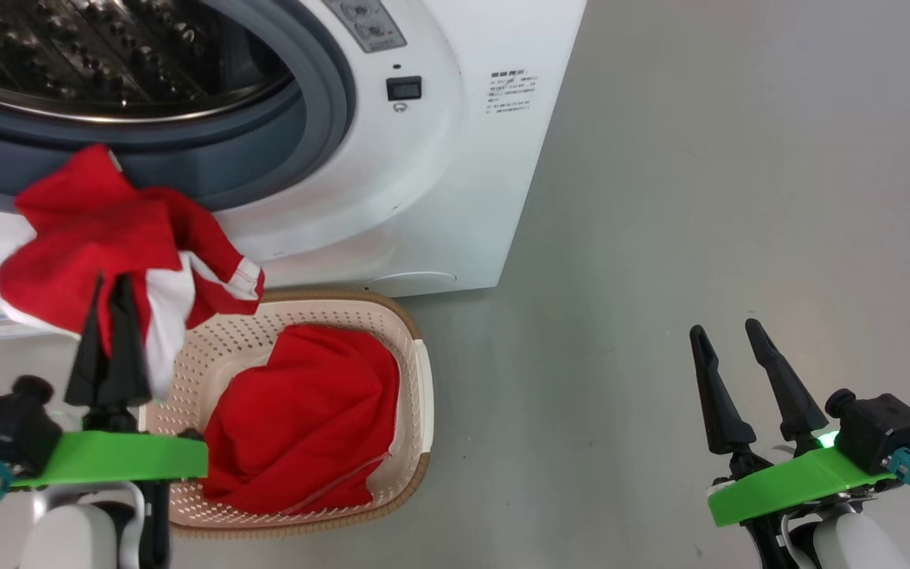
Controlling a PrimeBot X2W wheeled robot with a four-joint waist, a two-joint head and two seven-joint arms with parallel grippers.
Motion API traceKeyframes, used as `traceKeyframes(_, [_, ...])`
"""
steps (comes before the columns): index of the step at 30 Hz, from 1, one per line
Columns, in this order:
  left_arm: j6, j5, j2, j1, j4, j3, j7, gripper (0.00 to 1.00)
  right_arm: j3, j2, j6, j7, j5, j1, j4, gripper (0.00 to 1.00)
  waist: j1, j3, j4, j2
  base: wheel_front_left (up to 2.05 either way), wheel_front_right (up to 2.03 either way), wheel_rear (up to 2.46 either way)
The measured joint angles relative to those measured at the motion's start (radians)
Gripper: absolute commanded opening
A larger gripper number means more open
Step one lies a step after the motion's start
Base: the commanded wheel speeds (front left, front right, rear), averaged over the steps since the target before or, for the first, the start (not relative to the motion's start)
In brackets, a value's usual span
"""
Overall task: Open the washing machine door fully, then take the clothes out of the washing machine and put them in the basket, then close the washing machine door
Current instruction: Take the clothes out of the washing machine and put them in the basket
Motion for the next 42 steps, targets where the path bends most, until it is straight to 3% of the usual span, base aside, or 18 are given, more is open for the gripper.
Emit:
traceKeyframes(21, [-0.011,-0.006,0.002,-0.031,0.413,-0.101,0.000,0.00,0.006,0.000,0.000,0.000,0.007,-0.052,-0.010,1.00,0.0000,0.100,-0.016,0.0000,0.00,0.00,0.00])
traceKeyframes(42, [-0.013,0.066,0.018,-0.237,0.650,-0.126,0.000,0.00,0.011,0.000,0.000,0.000,0.007,-0.110,-0.033,1.00,0.0000,0.268,-0.033,0.0000,0.00,0.00,0.00])
